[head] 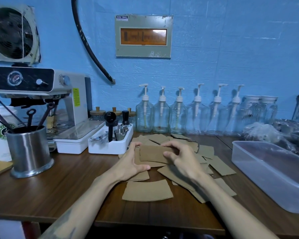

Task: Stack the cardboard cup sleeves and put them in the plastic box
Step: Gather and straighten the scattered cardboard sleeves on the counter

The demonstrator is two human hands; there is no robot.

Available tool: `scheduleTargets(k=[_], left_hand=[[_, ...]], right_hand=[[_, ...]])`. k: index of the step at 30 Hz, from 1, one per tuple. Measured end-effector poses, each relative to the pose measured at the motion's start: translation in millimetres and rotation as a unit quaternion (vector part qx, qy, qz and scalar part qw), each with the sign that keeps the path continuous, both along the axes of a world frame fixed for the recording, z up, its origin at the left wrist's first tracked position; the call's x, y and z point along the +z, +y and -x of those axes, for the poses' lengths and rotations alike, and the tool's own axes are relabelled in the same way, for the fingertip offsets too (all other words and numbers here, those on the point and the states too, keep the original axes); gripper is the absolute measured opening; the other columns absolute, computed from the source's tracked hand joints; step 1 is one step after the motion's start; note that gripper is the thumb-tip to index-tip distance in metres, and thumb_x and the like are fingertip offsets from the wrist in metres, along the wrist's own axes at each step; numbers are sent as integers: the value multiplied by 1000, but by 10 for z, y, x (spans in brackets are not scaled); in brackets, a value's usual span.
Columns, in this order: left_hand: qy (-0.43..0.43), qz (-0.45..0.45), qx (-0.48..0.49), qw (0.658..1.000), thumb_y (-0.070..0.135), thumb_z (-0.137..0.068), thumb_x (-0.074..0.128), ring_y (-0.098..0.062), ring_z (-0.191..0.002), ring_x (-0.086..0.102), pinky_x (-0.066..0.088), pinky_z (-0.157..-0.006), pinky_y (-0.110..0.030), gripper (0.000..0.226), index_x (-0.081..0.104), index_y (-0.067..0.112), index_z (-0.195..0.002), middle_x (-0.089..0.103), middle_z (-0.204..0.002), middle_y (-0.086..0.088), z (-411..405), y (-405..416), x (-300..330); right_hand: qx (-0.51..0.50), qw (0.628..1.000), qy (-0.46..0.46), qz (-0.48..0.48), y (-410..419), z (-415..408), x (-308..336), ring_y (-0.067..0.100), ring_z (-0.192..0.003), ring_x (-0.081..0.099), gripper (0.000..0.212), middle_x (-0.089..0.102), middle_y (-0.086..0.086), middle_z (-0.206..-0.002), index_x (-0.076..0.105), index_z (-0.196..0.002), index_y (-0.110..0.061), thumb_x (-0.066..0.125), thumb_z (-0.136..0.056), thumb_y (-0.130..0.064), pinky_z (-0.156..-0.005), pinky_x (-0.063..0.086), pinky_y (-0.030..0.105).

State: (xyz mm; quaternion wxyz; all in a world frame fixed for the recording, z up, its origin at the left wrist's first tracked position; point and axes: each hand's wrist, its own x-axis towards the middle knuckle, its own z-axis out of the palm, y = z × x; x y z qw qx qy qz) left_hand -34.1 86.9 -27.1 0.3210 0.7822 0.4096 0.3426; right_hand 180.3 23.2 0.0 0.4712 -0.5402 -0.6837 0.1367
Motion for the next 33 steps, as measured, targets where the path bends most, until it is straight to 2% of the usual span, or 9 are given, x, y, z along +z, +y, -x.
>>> scheduleTargets(k=[5,8,10,12,15,19,24,30,33], left_hand=[[3,-9,1,1000,45,-71,79,-20,-114,57,47,-103,-46,64,32,60,-111,55,-126,4,11,-28,25],[4,-24,-1,1000,31,-83,73,-19,-112,58,47,-102,-47,53,36,54,-113,56,-121,5,22,3,7],[6,-26,-5,1000,28,-83,73,-19,-109,58,48,-101,-48,55,36,54,-114,56,-119,5,26,4,5],[2,-17,-13,1000,29,-78,79,-16,-105,61,51,-96,-46,60,37,51,-115,58,-117,4,17,-1,4],[-8,0,-19,1000,43,-65,84,-15,-104,63,55,-93,-42,68,39,51,-115,60,-118,2,9,-12,9],[-5,-6,-19,1000,50,-65,83,-12,-105,62,54,-93,-41,65,38,53,-112,59,-120,3,-2,-8,9],[1,-11,-18,1000,51,-67,82,-13,-107,60,53,-94,-40,64,36,55,-112,57,-121,3,-13,4,-4],[4,-19,-13,1000,43,-75,80,-13,-107,60,52,-96,-41,58,36,56,-110,59,-120,4,0,8,-7],[-1,-16,-17,1000,39,-78,79,-13,-108,61,52,-97,-40,56,36,54,-111,58,-123,2,-1,-9,1]], right_hand=[[-6,980,198,-2,-13,-35,113,16,-80,63,20,67,-1,-85,62,-97,-19,69,-87,-3,-67,49,27],[31,961,273,0,-6,-131,148,13,-76,69,55,65,6,-90,41,-120,-18,69,-82,10,-74,53,29],[49,964,259,23,-34,-167,133,15,-85,71,93,64,1,-105,21,-143,-32,70,-79,14,-77,57,31],[53,966,251,27,-73,-138,126,22,-84,71,111,55,-7,-110,9,-150,-41,69,-78,18,-68,60,32],[0,974,223,34,-34,-76,70,30,-81,71,84,56,-1,-113,36,-143,-37,70,-82,10,-72,61,41],[-149,989,-8,17,56,-104,-66,17,-97,57,32,60,-2,-108,64,-111,-17,75,-84,-30,-87,48,35],[-232,959,-166,13,35,-76,-119,30,-72,56,48,61,2,-66,57,-66,-11,59,-89,-54,-72,46,36],[-176,982,-69,15,48,-135,-67,26,-72,61,30,67,-1,-67,69,-69,-17,68,-89,-39,-72,52,36],[-153,988,23,0,17,-101,-14,11,-76,64,10,72,-5,-84,76,-89,-17,71,-89,-26,-73,50,17]])
